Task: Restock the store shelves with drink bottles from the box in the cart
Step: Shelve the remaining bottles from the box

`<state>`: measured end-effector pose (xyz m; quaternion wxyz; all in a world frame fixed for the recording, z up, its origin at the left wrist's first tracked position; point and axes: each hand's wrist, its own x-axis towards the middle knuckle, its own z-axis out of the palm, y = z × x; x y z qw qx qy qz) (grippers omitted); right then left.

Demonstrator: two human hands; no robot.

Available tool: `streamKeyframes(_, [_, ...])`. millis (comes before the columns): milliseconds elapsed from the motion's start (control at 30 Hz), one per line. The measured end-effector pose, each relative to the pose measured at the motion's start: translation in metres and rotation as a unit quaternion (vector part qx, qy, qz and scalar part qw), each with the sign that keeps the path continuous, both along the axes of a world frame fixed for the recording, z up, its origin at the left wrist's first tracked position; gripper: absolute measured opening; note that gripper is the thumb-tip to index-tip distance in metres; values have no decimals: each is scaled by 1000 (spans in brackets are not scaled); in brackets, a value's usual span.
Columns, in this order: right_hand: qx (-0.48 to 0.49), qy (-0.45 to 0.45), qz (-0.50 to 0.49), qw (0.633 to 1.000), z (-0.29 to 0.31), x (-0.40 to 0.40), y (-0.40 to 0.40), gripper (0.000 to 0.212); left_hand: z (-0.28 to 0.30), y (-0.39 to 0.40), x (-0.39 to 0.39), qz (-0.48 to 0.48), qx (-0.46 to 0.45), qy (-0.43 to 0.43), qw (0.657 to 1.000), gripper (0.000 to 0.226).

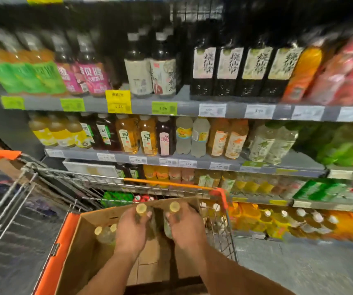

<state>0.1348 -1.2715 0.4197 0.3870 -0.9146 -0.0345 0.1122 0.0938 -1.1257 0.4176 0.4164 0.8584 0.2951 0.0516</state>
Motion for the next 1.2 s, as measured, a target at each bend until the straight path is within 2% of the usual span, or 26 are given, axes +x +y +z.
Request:
streamKeyframes(133, [24,-69,-20,997,62,-19,-41,45,65,-42,-16,1,26,-52,998,38])
streamKeyframes(267, [72,-131,-32,988,126,-44,-91,42,132,-92,-38,13,23,-89,996,40])
streamKeyframes(467, [59,-187,-63,979,208,-82,-160,45,207,-158,-70,-15,-12,-160,987,28])
streamKeyframes(633, [68,-210,-89,971,264,-110,-198,37,253,-192,-85,-69,-26,-191,979,19])
streamKeyframes(867, [59,-204,-141,967,305,-152,-227,33,296,-216,-105,-145,31,-184,972,41])
streamKeyframes(1000, [46,-199,-153,967,313,-173,-239,37,305,-227,-121,-181,18,-182,966,36])
streamKeyframes(1133, [43,-207,-158,965,320,-195,-252,23,309,-241,-141,-192,19,-181,964,30])
streamKeyframes(1200, [47,-211,-157,964,323,-202,-258,24,312,-248,-146,-192,28,-183,964,32])
